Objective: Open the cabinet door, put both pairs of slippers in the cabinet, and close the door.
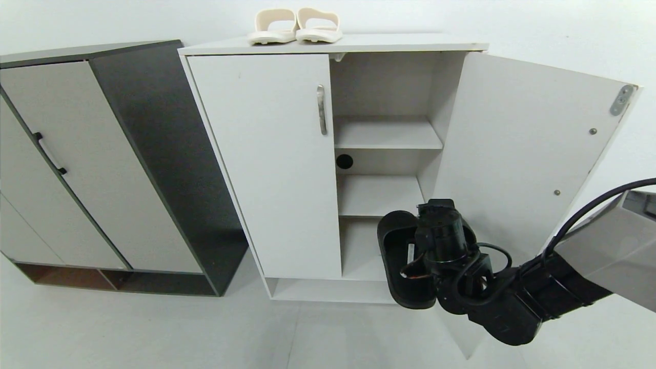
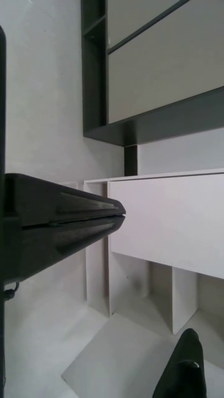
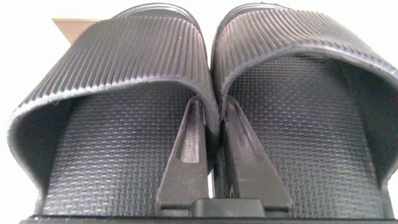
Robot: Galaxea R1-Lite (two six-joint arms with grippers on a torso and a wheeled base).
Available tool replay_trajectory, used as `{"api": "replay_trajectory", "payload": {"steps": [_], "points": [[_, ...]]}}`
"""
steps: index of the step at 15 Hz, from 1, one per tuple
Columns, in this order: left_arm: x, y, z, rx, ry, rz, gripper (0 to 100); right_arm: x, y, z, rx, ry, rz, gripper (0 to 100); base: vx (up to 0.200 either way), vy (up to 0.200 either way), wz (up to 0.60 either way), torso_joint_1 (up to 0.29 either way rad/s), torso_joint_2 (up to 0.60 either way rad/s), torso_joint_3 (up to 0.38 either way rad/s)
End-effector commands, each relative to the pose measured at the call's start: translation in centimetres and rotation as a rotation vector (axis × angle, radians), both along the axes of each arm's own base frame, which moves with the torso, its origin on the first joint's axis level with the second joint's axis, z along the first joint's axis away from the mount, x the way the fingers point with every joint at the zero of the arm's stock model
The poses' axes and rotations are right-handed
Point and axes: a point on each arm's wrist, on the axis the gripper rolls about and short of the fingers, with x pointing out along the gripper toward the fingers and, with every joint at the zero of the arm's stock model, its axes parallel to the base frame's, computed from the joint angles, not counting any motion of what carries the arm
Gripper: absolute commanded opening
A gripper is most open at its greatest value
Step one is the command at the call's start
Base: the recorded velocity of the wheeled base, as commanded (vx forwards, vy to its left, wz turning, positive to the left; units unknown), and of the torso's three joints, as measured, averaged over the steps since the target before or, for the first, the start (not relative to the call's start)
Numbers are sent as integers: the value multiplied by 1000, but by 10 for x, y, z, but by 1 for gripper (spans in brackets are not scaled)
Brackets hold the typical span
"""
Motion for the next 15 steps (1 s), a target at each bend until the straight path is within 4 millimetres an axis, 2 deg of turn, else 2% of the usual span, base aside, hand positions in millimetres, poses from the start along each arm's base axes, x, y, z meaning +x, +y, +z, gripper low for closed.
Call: {"api": "replay_trajectory", "payload": {"steps": [1, 6, 7, 9, 10, 12, 13, 15], "points": [[0, 0, 0, 0, 1, 0, 0, 2, -1, -1, -2, 3, -4, 0, 0, 0, 0, 0, 0, 0], [0, 0, 0, 0, 1, 0, 0, 1, -1, -1, -2, -1, -8, 0, 0, 0, 0, 0, 0, 0], [0, 0, 0, 0, 1, 0, 0, -4, 5, 2, 8, -15, 9, 0, 0, 0, 0, 0, 0, 0], [0, 0, 0, 0, 1, 0, 0, -31, 34, 13, 45, -61, 117, 0, 0, 0, 0, 0, 0, 0], [0, 0, 0, 0, 1, 0, 0, -35, 42, 12, 46, -61, 138, 0, 0, 0, 0, 0, 0, 0], [0, 0, 0, 0, 1, 0, 0, -23, 58, -3, 41, -55, 138, 0, 0, 0, 0, 0, 0, 0], [0, 0, 0, 0, 1, 0, 0, -11, 58, -18, 23, -40, 106, 0, 0, 0, 0, 0, 0, 0], [0, 0, 0, 0, 1, 0, 0, -7, 60, -28, 12, -27, 102, 0, 0, 0, 0, 0, 0, 0]]}}
